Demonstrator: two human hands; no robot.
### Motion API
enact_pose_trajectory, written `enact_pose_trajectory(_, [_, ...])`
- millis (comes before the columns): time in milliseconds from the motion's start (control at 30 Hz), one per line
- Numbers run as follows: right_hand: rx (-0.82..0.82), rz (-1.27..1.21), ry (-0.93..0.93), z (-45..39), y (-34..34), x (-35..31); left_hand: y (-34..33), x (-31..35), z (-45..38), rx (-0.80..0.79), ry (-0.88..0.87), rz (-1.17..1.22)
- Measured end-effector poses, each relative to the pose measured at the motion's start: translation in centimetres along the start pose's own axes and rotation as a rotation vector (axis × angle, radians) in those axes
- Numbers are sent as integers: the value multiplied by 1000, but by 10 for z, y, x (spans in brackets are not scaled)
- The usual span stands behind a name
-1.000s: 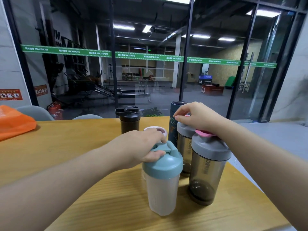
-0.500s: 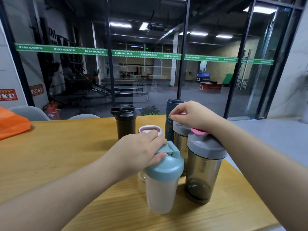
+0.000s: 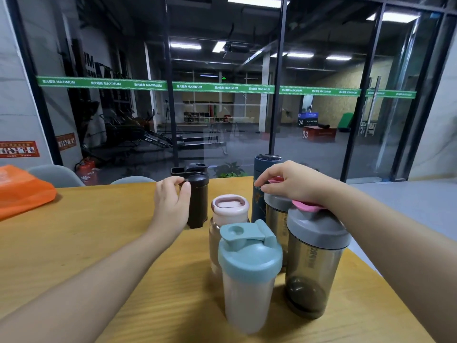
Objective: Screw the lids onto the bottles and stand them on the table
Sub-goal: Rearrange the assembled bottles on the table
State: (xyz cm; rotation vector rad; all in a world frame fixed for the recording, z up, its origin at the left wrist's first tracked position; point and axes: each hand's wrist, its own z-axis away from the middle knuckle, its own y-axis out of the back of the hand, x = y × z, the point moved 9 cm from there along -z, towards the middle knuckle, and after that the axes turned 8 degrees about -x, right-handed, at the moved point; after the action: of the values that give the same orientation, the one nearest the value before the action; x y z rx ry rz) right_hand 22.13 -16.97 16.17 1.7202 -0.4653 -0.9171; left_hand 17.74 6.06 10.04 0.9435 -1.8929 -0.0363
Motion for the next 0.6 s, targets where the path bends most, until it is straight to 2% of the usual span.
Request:
enact_pose_trajectory(133, [-26,0,22,-3,-3,0,-9,-17,-25,-11,120,-206])
enact_pose_trajectory(267, [-51,30,48,-6,-5,1,-32,-6,-48,-155,30,-526])
enact_pose_trajectory(400, [-96,90,28,-11,-11,5,-52,-5,-73,-313,76,-605])
enact_pose_trajectory(500, [-111,95,34,-12,-13,6,-59,1,-87,-346,69,-695])
enact_pose_trajectory(600, [-99,87,46,-14,-12,5,-65,0,-96,-377,98,-671])
